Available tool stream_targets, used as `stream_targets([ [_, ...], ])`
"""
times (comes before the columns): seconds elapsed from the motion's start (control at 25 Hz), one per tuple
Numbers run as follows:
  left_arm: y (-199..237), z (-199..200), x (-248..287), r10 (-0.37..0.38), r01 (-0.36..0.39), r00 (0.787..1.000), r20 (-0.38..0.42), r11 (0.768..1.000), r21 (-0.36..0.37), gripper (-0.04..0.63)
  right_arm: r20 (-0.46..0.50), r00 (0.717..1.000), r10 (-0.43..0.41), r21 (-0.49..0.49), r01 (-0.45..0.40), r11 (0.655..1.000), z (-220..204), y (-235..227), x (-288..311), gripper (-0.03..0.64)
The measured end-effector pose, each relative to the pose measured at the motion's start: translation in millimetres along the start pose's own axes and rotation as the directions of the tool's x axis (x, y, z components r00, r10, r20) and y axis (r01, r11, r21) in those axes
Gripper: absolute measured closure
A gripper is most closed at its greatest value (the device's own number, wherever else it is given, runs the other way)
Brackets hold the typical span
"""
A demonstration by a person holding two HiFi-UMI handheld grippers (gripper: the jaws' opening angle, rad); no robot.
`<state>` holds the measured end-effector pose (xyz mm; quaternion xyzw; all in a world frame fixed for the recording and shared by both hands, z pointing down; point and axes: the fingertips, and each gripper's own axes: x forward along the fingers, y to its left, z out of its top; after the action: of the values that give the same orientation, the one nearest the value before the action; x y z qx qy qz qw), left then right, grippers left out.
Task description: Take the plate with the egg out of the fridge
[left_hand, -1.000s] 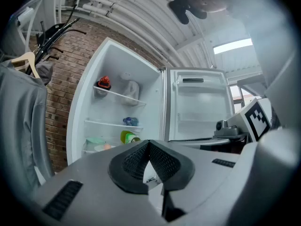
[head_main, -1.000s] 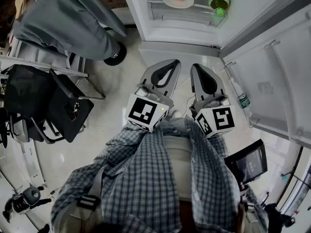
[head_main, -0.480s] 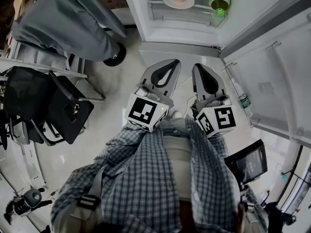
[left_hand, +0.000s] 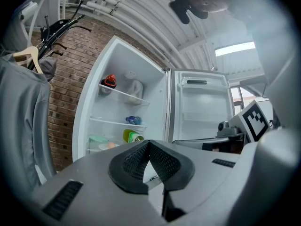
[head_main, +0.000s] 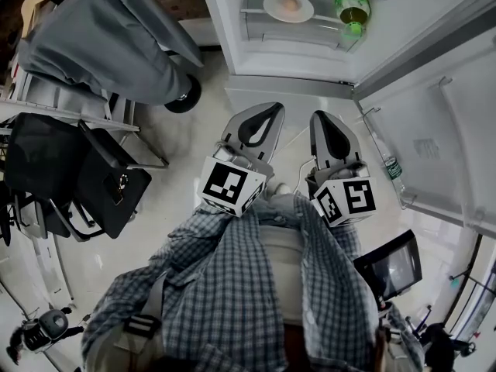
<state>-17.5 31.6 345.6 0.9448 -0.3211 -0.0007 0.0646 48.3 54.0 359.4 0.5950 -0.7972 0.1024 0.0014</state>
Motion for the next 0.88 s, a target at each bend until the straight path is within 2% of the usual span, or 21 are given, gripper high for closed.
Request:
stream_targets([
  [0.12, 6, -1, -2, -0.006, 0.006, 1.0, -0.002, 1.0, -0.005, 0.589, -0.018, 1.0, -0.019, -0.043, 0.018, 0.999, -4, 5, 4, 0.609],
  [0.32, 15, -4, -5, -0.015, 0.015, 1.0, -0.01, 1.0, -0.02, 0.589, -0.018, 0.999, -0.034, -0.008, 0.034, 0.999, -9, 8, 6, 0.609],
  [0.56, 25, -1, -3, 0.01, -0.01, 1.0, -0.003, 1.0, -0.013, 0.589, -0.013, 1.0, 0.002, 0.003, -0.002, 1.0, -7, 10, 20, 0.609],
  [0.88, 42, -1, 20, 0.069, -0.069, 0.998, -0.002, 0.997, -0.032, 0.589, -0.029, 0.997, 0.065, -0.057, -0.067, 0.996, 0, -6, 49, 0.609],
])
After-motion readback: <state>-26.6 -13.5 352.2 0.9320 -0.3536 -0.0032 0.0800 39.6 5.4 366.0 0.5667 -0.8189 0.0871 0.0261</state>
